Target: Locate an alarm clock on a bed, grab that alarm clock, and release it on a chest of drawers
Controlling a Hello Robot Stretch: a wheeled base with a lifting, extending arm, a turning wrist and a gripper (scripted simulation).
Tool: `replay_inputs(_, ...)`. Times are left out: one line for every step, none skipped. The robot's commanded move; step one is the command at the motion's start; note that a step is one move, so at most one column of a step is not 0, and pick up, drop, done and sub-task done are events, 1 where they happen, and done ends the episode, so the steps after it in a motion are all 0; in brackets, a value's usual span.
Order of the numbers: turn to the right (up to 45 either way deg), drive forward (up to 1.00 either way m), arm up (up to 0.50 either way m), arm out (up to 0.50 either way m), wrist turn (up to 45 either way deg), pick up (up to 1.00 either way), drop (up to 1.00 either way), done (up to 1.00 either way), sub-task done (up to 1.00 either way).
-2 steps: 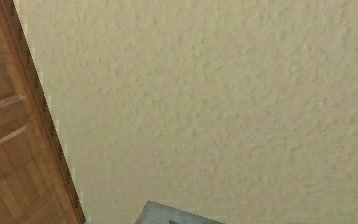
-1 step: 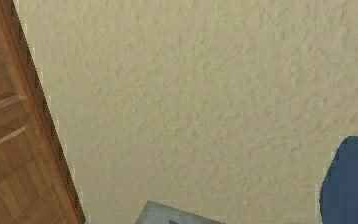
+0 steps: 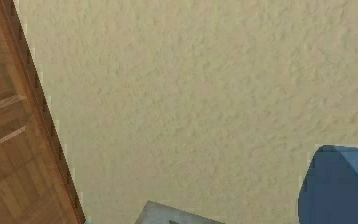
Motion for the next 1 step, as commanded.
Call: replay_inputs(0.0, 0.00, 0.00, -0.26, 0.0, 0.00, 0.00, 0.00, 0.00)
